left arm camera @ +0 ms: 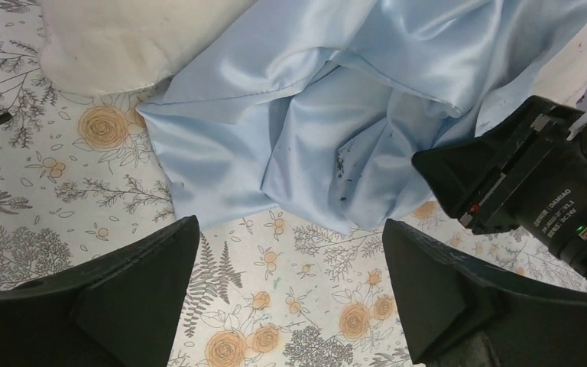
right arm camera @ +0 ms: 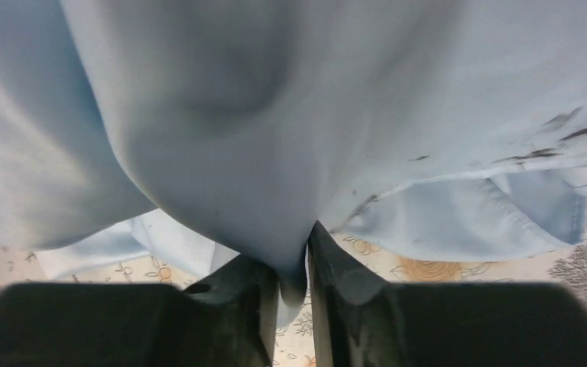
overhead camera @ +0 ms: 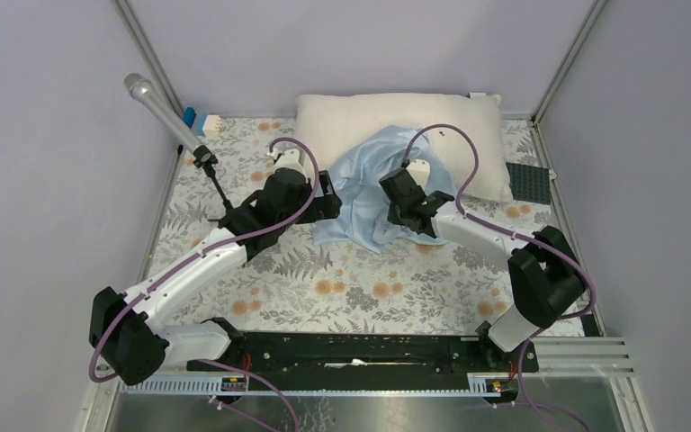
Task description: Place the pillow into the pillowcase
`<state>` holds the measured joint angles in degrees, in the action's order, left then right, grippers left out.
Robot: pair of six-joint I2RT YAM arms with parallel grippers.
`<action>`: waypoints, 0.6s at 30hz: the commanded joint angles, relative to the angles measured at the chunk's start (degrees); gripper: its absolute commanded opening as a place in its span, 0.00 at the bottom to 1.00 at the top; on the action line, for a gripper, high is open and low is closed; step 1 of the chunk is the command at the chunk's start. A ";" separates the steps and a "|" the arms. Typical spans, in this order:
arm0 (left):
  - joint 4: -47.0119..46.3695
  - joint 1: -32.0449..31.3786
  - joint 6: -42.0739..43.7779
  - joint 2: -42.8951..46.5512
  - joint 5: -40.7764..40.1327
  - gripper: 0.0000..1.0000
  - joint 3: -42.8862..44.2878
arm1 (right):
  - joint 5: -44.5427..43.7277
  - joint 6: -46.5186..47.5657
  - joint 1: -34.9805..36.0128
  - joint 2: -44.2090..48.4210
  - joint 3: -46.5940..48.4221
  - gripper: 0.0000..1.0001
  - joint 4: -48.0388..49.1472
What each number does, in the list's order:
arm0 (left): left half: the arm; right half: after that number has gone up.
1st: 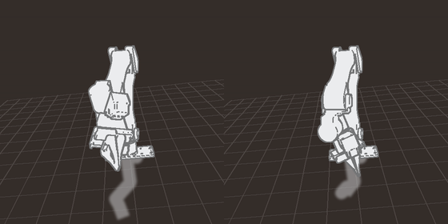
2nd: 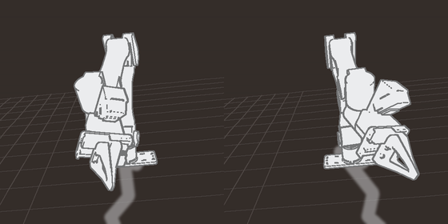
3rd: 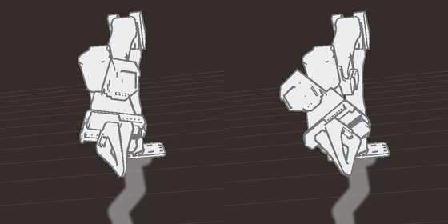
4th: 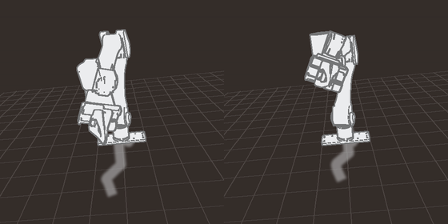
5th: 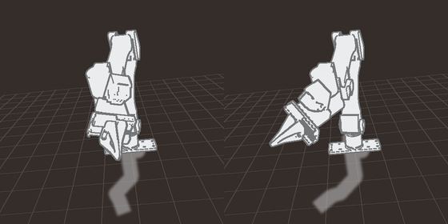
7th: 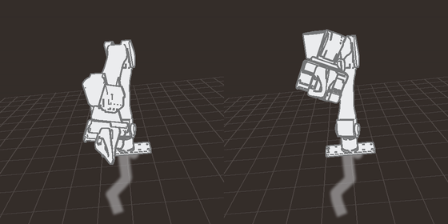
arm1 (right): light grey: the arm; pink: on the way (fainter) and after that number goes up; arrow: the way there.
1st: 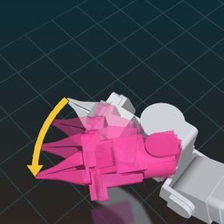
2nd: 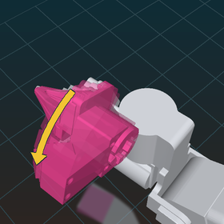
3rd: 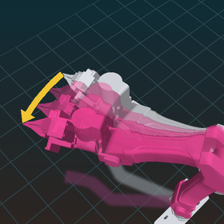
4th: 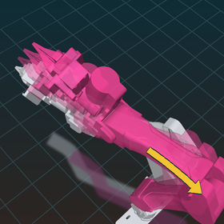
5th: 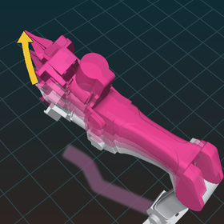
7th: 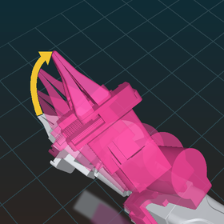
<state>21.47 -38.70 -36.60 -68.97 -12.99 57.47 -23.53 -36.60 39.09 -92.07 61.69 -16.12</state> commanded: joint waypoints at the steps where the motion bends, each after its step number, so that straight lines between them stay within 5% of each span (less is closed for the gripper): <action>1: -3.21 0.29 0.22 0.84 2.46 0.99 0.77 | -7.65 0.24 -0.67 4.93 3.63 0.07 -4.22; 2: -3.48 0.29 0.37 0.50 2.98 0.99 0.90 | -9.04 0.41 -0.70 7.23 3.20 0.00 -5.46; 10: -4.74 0.29 2.59 -8.28 2.89 0.99 6.61 | -17.19 4.47 -2.93 27.88 2.69 0.00 -13.14; 18: -13.95 0.53 1.01 -15.34 2.41 0.99 6.63 | -14.92 10.68 -3.62 28.96 12.98 0.00 -15.77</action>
<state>15.44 -38.59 -35.40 -83.50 -10.44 62.74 -37.06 -29.98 35.57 -61.14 69.97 -29.43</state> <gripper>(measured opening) 0.989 0.017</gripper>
